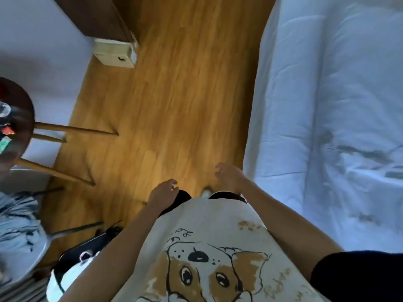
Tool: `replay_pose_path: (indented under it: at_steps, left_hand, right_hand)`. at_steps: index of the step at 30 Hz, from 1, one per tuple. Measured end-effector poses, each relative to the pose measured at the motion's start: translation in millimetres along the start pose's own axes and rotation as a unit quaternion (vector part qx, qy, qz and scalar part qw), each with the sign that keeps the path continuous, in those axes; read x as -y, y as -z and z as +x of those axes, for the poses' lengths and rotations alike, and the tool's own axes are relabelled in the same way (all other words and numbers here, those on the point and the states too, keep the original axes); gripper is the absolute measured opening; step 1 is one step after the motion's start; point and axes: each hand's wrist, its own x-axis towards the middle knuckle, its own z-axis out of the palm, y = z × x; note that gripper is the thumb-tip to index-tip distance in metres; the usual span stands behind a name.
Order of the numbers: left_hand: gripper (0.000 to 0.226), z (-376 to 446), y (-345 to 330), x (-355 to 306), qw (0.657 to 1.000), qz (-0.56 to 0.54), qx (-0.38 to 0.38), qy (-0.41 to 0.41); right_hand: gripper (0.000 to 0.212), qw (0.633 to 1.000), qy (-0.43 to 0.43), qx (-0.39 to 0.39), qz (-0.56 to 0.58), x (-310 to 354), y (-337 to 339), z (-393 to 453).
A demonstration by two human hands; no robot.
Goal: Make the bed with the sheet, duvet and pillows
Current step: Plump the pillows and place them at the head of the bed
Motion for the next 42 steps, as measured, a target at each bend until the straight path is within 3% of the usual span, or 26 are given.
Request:
replay_pose_path:
  at_steps: [6,14,19,27,35,42]
  left_hand:
    - [0.033,113,101,-94,0.999,0.006,0.005,-0.034]
    - [0.034,308,265,-244,0.987,0.082,0.045,-0.134]
    - [0.037,394,357,-341,0.972,0.157,0.062,-0.163]
    - [0.041,553,435,-514,0.965,0.2,0.064,-0.158]
    - [0.037,642,503,-687,0.972,0.165,0.044,-0.164]
    - [0.029,748,576,-817,0.96,0.18,0.057,-0.205]
  right_hand:
    - [0.039,0.998,-0.051,-0.016,0.04,26,112,85]
    - [0.041,0.984,-0.142,-0.062,0.091,73,282,220]
    - [0.04,0.974,-0.147,-0.097,0.145,102,394,270]
    - [0.032,0.976,-0.125,-0.096,0.152,73,586,408]
    - [0.032,0.976,-0.109,-0.117,0.146,66,813,499]
    - [0.033,0.963,-0.139,-0.134,0.19,65,943,582]
